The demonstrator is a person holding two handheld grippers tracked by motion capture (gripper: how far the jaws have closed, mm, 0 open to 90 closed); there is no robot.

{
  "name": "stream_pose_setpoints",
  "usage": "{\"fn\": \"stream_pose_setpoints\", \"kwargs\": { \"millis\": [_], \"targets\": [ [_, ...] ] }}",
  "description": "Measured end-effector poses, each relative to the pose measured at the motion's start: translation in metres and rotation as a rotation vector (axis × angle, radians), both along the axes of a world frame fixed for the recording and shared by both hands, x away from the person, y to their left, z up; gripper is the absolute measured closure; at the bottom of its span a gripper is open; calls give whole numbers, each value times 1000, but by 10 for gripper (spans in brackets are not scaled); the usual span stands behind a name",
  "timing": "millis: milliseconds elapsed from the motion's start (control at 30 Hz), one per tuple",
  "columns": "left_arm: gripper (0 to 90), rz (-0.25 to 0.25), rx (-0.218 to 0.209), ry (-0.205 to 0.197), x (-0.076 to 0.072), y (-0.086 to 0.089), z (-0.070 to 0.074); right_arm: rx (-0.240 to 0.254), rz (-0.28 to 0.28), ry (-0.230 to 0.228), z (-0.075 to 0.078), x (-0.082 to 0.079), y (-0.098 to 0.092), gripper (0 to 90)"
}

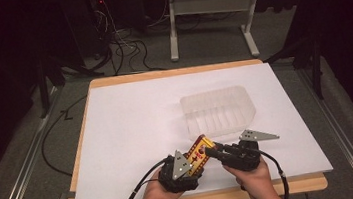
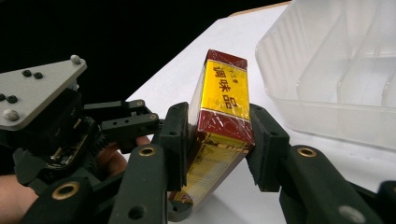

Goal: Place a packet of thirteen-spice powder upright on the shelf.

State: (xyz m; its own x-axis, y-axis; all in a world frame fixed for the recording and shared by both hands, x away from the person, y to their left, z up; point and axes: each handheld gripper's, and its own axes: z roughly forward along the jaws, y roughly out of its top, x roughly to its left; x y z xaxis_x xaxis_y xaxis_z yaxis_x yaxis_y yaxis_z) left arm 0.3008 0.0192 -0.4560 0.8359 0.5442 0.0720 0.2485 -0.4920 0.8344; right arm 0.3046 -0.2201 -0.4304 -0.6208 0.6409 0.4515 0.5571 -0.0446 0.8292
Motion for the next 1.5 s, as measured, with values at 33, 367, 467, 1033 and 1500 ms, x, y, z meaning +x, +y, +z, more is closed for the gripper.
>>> {"fn": "stream_pose_setpoints", "kwargs": {
  "millis": [33, 367, 467, 1033, 1500],
  "targets": [
    [320, -2, 2, 4, 0, 0, 0, -3, 0, -2, 0, 0, 0, 648],
    [264, 12, -6, 18, 3, 1, -1, 8, -5, -18, 4, -1, -3, 674],
    [244, 13, -4, 21, 4, 2, -1, 11, -20, -28, 5, -2, -5, 676],
    [222, 65, -79, 52, 17, 25, 7, -40, -112, -124, 12, -8, -24, 682],
    [236, 160, -152, 42, 37, 74, 18, -82, -196, -181, 18, -15, -44, 682]
  ]
}}
